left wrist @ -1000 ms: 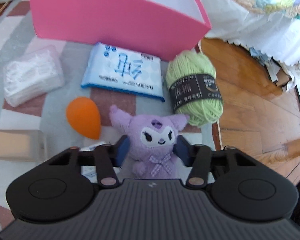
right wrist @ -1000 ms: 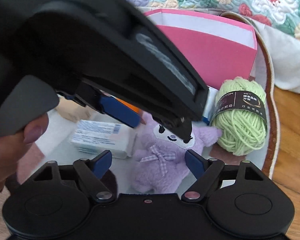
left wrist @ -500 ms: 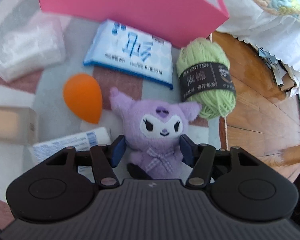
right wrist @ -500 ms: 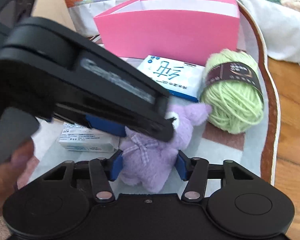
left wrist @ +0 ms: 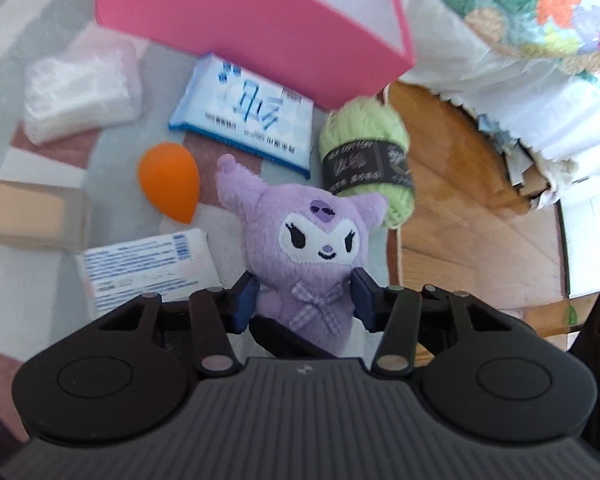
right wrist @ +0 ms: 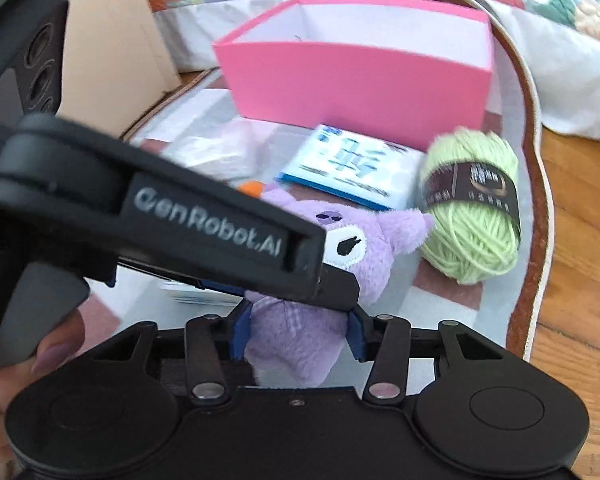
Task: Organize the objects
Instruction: 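Carry the plush doll into the pink box and open the left gripper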
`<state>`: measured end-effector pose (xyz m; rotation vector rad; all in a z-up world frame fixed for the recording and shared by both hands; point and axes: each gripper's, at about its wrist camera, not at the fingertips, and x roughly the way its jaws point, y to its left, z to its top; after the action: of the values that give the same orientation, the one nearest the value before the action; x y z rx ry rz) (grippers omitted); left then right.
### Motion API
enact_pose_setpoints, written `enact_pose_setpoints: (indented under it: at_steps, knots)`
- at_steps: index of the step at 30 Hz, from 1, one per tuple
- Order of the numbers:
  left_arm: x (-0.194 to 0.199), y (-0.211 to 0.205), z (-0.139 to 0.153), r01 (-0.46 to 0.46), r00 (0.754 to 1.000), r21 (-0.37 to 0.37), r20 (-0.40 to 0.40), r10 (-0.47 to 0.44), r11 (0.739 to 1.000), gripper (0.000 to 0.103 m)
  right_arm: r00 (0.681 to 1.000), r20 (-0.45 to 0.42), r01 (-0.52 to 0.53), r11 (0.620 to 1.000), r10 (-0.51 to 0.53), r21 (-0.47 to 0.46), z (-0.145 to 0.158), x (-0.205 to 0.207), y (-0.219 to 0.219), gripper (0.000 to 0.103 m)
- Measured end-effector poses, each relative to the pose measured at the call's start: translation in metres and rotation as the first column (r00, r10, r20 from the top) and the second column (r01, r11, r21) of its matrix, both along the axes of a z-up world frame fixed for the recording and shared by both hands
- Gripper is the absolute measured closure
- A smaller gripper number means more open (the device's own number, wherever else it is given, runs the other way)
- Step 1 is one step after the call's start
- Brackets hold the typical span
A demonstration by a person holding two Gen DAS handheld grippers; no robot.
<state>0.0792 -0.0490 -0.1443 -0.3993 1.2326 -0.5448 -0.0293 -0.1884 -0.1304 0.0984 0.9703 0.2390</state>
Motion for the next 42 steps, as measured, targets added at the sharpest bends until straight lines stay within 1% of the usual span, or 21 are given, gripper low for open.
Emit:
enact_pose_setpoints:
  at_steps: [4,6,8,11,12,14,15,16,18,21,23,25,27,30,32,34,36,38,40,42]
  knots:
    - [0.003,0.017,0.026,-0.017,1.000,-0.042,0.016,0.017,0.999,0.054,0.998,0.045,-0.050,0.999,0.050,-0.009,0.024,0.000,0.008,0.050]
    - [0.008,0.023,0.042,-0.019,0.999,-0.053,0.043,0.022,0.998,0.054,0.995,0.077,-0.059,0.998,0.059,-0.009,0.038,0.004,0.008,0.050]
    - [0.017,0.023,0.062,-0.010,0.996,-0.042,0.083,0.013,0.999,0.054,0.992,0.108,-0.059,0.998,0.059,0.001,0.052,0.012,0.006,0.050]
    - [0.035,0.023,0.091,0.001,0.991,-0.021,0.133,0.002,1.000,0.055,0.987,0.151,-0.060,0.998,0.057,0.021,0.071,0.034,-0.003,0.050]
    - [0.042,0.022,0.100,0.009,0.989,-0.014,0.150,-0.007,1.000,0.055,0.985,0.166,-0.059,0.998,0.054,0.026,0.072,0.043,-0.002,0.050]
    - [0.060,0.018,0.118,0.026,0.984,-0.003,0.175,-0.025,1.000,0.055,0.980,0.195,-0.053,0.998,0.045,0.035,0.083,0.060,-0.016,0.050]
    - [0.070,0.016,0.125,0.033,0.983,-0.002,0.183,-0.032,0.999,0.055,0.977,0.209,-0.054,0.998,0.047,0.031,0.075,0.072,-0.020,0.050]
    - [0.081,0.013,0.131,0.037,0.982,-0.004,0.187,-0.035,0.999,0.054,0.974,0.222,-0.052,0.998,0.045,0.027,0.081,0.086,-0.023,0.050]
    - [0.101,0.006,0.142,0.046,0.979,-0.007,0.200,-0.043,0.999,0.054,0.969,0.242,-0.048,0.999,0.042,0.018,0.092,0.098,-0.023,0.050]
    - [0.132,-0.006,0.148,0.051,0.977,-0.013,0.206,-0.047,0.999,0.054,0.963,0.266,-0.042,0.999,0.040,0.000,0.097,0.129,-0.032,0.050]
    - [0.153,-0.015,0.145,0.048,0.979,-0.005,0.196,-0.046,0.999,0.054,0.963,0.265,-0.042,0.999,0.042,-0.007,0.096,0.151,-0.036,0.050]
    - [0.170,-0.024,0.140,0.038,0.981,0.016,0.192,-0.041,0.999,0.054,0.966,0.255,-0.035,0.999,0.031,0.011,0.088,0.174,-0.043,0.050]
    - [0.185,-0.033,0.133,0.024,0.978,0.034,0.205,-0.030,0.999,0.054,0.968,0.252,-0.025,0.997,0.006,0.072,0.077,0.194,-0.055,0.050]
    - [0.211,-0.041,0.118,0.025,0.981,0.041,0.192,-0.032,0.999,0.055,0.972,0.231,0.007,0.989,-0.041,0.146,0.061,0.221,-0.073,0.050]
    - [0.228,-0.047,0.106,0.032,0.986,0.040,0.164,-0.038,0.999,0.055,0.975,0.212,0.028,0.987,-0.061,0.157,0.049,0.237,-0.080,0.050]
    - [0.245,-0.054,0.090,0.034,0.992,0.031,0.123,-0.038,0.999,0.055,0.979,0.189,0.049,0.990,-0.074,0.131,0.040,0.248,-0.082,0.050]
    - [0.259,-0.060,0.072,0.034,0.996,0.014,0.085,-0.035,0.999,0.055,0.985,0.152,0.065,0.994,-0.077,0.083,0.030,0.262,-0.081,0.050]
    - [0.270,-0.064,0.055,0.030,0.998,0.005,0.061,-0.030,1.000,0.055,0.992,0.107,0.058,0.998,-0.061,0.032,0.017,0.279,-0.080,0.050]
    - [0.279,-0.065,0.038,0.007,0.999,-0.025,0.032,-0.006,1.000,0.054,0.995,0.082,0.062,0.998,-0.061,-0.005,0.008,0.291,-0.080,0.050]
    - [0.289,-0.067,0.021,-0.010,1.000,-0.038,-0.008,0.010,0.999,0.054,0.998,0.016,0.065,0.998,-0.064,-0.025,-0.003,0.307,-0.082,0.050]
